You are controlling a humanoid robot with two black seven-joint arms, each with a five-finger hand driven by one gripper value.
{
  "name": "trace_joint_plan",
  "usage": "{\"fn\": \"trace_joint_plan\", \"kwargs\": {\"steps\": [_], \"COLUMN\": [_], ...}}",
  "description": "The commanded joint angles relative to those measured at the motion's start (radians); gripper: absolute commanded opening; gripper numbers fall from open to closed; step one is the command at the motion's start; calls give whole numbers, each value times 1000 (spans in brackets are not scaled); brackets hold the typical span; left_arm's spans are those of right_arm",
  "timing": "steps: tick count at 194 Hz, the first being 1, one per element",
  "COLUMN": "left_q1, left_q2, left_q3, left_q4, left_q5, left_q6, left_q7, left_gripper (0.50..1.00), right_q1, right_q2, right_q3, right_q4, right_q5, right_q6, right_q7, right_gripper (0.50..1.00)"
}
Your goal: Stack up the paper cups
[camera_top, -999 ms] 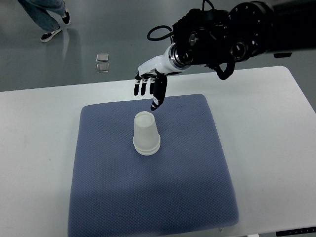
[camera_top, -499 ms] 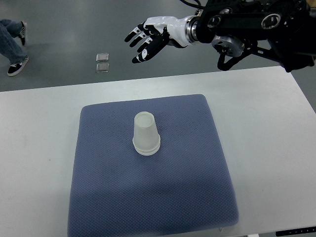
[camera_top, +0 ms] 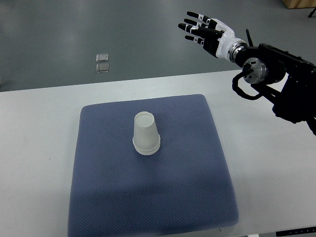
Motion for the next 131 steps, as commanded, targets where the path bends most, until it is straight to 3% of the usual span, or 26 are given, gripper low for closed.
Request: {"fn": "trace_joint_plan", "kwargs": {"steps": [1, 45, 131], "left_q1": [0, 0, 0], "left_q2": [0, 0, 0], "left_q3": [-2, -2, 0], "left_q4": [1, 2, -1], "left_q5": [0, 0, 0], "left_q6": [0, 0, 0], "left_q7": [0, 0, 0], "left_gripper": [1000, 1000, 1000], "right_q1": [-90, -198, -236], "right_q2": [9, 13, 16], "right_q3": [85, 178, 208], "right_q4": [-4, -4, -7], "right_q5": [0, 1, -4], "right_q6": [8, 110, 117], "right_q7": [19, 51, 51], "right_gripper": [915, 917, 919]}}
